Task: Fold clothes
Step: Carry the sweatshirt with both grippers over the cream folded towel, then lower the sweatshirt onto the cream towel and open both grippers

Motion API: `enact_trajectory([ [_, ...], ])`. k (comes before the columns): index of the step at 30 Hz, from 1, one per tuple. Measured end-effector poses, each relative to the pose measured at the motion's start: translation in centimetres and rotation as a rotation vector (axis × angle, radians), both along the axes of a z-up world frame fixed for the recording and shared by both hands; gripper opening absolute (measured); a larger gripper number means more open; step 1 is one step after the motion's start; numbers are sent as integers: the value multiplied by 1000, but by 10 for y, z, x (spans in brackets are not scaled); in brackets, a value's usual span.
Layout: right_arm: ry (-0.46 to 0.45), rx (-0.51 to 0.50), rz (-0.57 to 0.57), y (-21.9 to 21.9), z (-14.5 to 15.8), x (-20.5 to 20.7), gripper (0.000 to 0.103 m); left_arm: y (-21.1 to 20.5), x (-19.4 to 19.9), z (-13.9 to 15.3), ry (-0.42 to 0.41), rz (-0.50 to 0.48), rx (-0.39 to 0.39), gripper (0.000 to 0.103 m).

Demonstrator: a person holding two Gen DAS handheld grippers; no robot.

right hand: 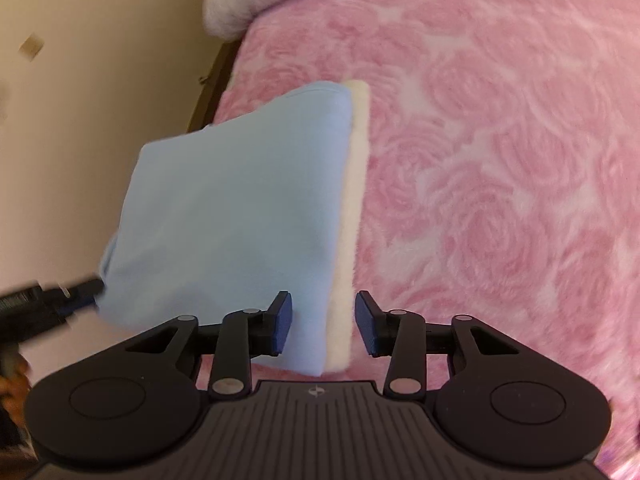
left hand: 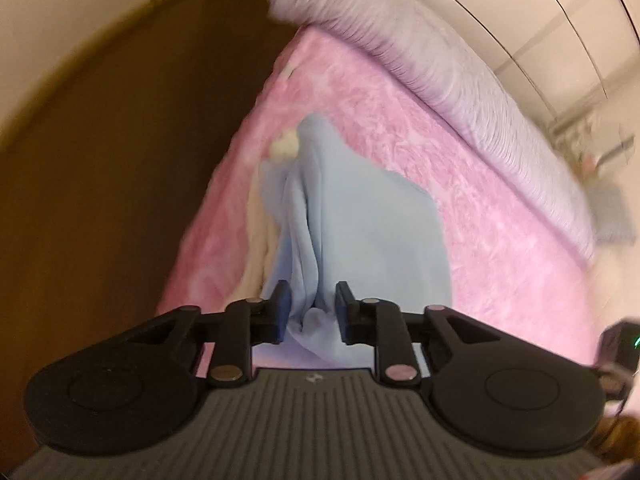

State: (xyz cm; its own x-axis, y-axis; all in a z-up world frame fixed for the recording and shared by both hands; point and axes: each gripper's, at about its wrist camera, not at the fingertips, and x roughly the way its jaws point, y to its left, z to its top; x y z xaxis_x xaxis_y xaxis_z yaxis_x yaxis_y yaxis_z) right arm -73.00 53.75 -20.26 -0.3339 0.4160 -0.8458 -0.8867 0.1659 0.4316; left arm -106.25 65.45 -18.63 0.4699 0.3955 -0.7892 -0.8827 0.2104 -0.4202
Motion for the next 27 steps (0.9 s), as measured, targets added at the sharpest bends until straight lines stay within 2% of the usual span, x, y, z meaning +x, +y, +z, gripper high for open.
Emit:
enact_trajectory([
  [2,-25,6,39,0,2,-9,37,-7,11,12,43,-40,71,13],
  [5,-68,-7,104,4,-6,-22,37,-6,25,2,82,-70,64,13],
  [7,-97,-24,139,10,-11,-30,37,-6,29,-18,120,-78,13,13],
  [10,-106,7,154,10,-1,-32,37,-9,22,-28,119,6,-39,13],
  [12,-120,37,169,5,12,-29,38,-18,20,-12,120,36,-18,13],
  [13,-128,49,169,2,20,-26,42,-24,21,-1,144,37,-6,15],
  [14,-131,53,167,-2,27,-22,50,-30,22,9,167,45,-2,22],
  [15,-133,53,164,-5,33,-19,53,-37,23,19,178,58,-2,29],
  [16,-135,52,162,-9,39,-17,56,-47,24,29,186,69,-8,31],
  [18,-144,58,171,-16,53,-15,68,-66,30,47,213,74,-6,46],
  [19,-150,62,177,-20,60,-15,80,-75,33,57,227,77,-5,51],
  [20,-155,66,184,-24,67,-14,86,-86,40,67,241,79,1,63],
  [21,-161,70,190,-27,74,-14,87,-98,46,78,251,84,7,72],
  [27,-180,124,278,-40,110,-11,89,-145,83,118,287,129,61,81],
])
